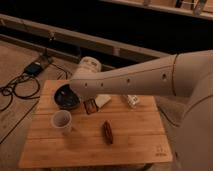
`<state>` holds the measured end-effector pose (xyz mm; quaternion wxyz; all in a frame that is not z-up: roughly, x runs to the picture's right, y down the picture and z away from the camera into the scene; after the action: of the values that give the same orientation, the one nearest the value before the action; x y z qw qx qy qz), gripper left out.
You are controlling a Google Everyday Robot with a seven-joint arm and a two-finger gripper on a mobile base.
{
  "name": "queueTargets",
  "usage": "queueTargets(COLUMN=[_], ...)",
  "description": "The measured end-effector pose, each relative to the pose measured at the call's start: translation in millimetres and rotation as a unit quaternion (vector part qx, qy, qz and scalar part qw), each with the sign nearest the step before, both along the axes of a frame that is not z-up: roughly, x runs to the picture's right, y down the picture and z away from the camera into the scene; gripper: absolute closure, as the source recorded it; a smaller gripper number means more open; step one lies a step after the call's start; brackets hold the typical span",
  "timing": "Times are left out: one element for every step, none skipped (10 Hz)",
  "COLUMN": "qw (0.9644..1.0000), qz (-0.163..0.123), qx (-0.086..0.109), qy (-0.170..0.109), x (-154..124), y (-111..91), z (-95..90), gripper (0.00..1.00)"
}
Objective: Place the eraser in the ceramic cup
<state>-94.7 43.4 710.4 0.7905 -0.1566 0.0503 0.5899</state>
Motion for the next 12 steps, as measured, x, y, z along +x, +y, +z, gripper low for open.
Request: queueTargets(qw=[0.9998,0.9994,0.9993,0.9992,0.9992,0.999,0.9988,0.9983,0.9979,0.997,0.9954,0.9944], qz=[-0.001,0.001,0.004,0.006,0.003,-0.003,-0.013,-0.027,-0.035,-0.045,-0.058,-0.064], qx=[0.017,0.029,0.031,0.032,0.033,0.035,0.037,0.038,0.039,0.041,0.047,0.05], qy=[-0.011,-0.019,-0.021,-0.022,-0.024,-0.027,-0.03,-0.035,-0.039,-0.046,-0.06,-0.068], x=[-14,-23,-28,-33,-40,-48,-57,-69,-77,-87,-102,-110], y=[-6,-9,-7,-3,2,5,9,14,16,18,17,16], z=[-9.1,-15.1,-15.4,-13.6,-11.2,-9.2,-5.8,-1.9,-0.4,-0.1,-2.6,-4.5], gripper=[1.0,1.0,1.0,1.0,1.0,1.0,1.0,1.0,1.0,1.0,1.0,1.0])
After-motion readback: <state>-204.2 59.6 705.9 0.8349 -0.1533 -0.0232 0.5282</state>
